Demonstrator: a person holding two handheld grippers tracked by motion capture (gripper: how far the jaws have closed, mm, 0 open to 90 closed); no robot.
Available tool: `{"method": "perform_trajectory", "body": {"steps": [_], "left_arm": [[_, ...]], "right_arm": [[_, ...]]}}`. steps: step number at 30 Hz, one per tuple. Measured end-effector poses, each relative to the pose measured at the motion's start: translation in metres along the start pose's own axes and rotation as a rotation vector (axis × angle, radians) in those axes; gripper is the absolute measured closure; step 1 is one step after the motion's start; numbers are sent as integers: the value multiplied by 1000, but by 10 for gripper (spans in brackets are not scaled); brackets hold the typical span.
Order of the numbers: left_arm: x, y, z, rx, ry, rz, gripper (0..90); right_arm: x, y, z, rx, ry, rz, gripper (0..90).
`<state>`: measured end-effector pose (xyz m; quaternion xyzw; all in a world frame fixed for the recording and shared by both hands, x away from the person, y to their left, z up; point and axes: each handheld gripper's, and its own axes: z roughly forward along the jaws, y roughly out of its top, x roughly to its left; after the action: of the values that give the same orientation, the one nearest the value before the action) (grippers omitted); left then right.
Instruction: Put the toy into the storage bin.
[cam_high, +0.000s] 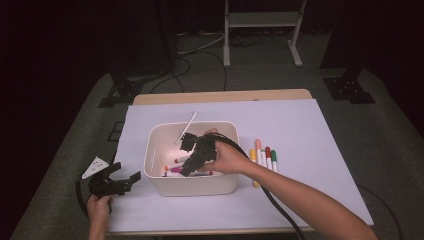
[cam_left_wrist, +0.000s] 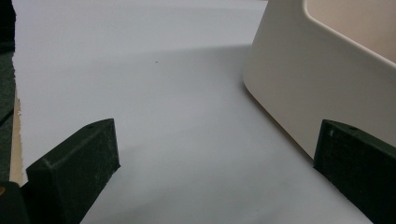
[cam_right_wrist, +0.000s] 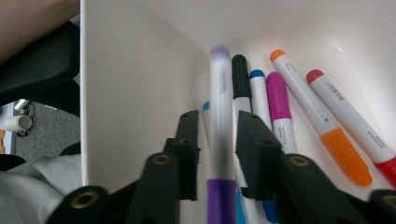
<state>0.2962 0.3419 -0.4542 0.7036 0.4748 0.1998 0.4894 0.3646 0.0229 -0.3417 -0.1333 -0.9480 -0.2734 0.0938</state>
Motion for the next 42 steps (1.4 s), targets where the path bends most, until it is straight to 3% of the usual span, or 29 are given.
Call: {"method": "perform_trajectory", "body": {"steps": [6, 11, 23, 32, 36, 42], "left_arm": [[0, 0, 0, -6, 5, -1, 0], [-1, 0, 0, -5, 7, 5, 0], [-1, 0, 0, -2, 2, 6, 0], [-1, 0, 0, -2, 2, 5, 0], [-1, 0, 0, 1, 3, 7, 0], [-1, 0, 0, 2, 4, 6, 0]], "right_arm": [[2, -2, -8, -9, 1, 2, 605], [1, -9, -25, -60, 5, 7, 560], [-3, -35, -67, -155, -41, 54, 504], [-9, -63, -95, -202, -97, 97, 501], [-15, -84, -113, -236, -126, 146, 500], [-19, -105, -128, -264, -153, 173, 500]]}}
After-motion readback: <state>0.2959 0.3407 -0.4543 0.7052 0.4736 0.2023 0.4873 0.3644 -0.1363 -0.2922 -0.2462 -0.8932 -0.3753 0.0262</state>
